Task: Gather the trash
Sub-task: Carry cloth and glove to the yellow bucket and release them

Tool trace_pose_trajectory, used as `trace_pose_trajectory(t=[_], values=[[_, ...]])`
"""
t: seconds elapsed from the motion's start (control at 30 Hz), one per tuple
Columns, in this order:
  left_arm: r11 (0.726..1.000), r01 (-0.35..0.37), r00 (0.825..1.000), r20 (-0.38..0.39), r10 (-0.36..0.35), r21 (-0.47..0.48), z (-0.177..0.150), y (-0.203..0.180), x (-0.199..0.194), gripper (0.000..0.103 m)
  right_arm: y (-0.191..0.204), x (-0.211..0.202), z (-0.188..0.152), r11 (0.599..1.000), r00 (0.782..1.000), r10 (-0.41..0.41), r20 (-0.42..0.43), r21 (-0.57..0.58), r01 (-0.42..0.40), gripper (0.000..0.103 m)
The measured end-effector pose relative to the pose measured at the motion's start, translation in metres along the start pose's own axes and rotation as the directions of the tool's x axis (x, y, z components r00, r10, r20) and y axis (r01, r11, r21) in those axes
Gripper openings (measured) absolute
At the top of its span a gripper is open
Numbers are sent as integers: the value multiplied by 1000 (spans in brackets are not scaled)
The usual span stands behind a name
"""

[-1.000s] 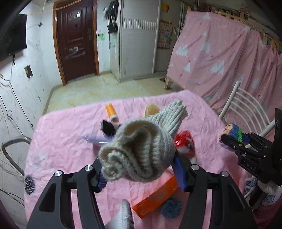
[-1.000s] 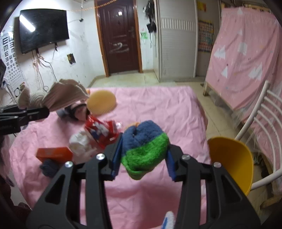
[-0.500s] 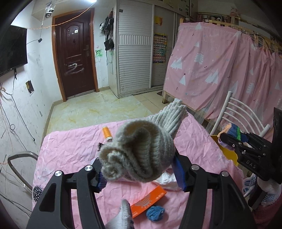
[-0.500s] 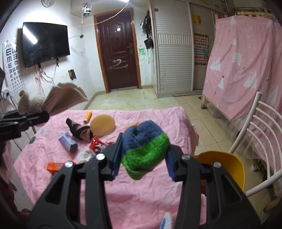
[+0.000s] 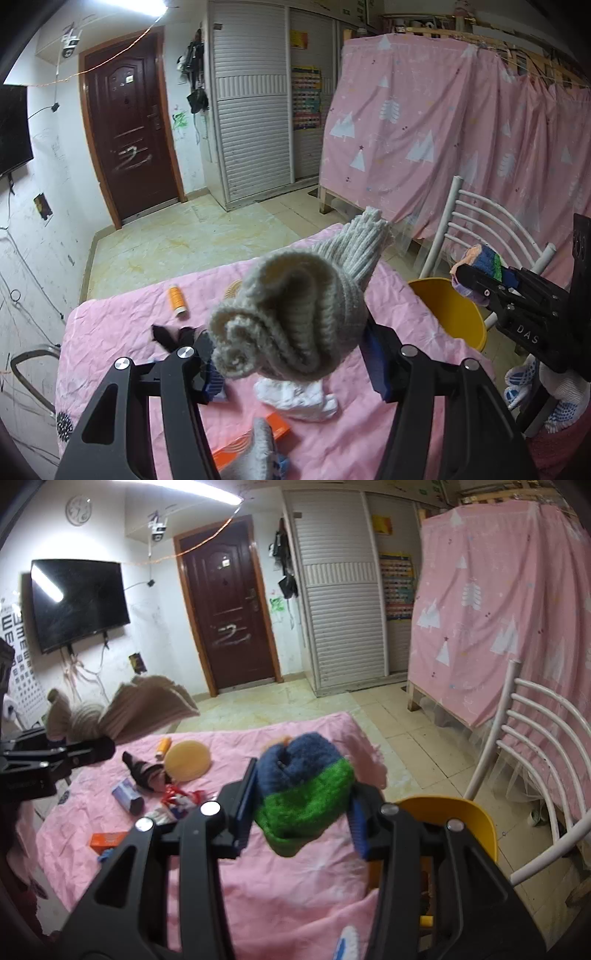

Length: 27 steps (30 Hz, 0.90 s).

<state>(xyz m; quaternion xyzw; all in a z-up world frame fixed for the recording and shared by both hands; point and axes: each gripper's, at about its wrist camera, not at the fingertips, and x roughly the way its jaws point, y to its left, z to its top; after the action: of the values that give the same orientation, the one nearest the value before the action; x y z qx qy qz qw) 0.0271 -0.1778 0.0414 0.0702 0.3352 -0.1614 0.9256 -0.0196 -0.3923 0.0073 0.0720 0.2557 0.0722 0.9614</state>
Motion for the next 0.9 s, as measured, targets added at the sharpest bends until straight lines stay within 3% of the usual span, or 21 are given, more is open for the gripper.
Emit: trace_pose_trajectory(t=[0.4, 0.77, 0.9], values=[[993, 110, 994, -26, -109, 48, 27, -69, 33, 52, -73, -11, 1, 990, 995, -98, 29, 103, 94, 41], [979, 188, 980, -88, -181, 80, 43, -140, 84, 52, -133, 24, -12, 971, 989, -146, -22, 190, 148, 42], [974, 205, 974, -119, -193, 99, 45, -164, 101, 52, -149, 36, -16, 965, 989, -148, -32, 214, 151, 54]])
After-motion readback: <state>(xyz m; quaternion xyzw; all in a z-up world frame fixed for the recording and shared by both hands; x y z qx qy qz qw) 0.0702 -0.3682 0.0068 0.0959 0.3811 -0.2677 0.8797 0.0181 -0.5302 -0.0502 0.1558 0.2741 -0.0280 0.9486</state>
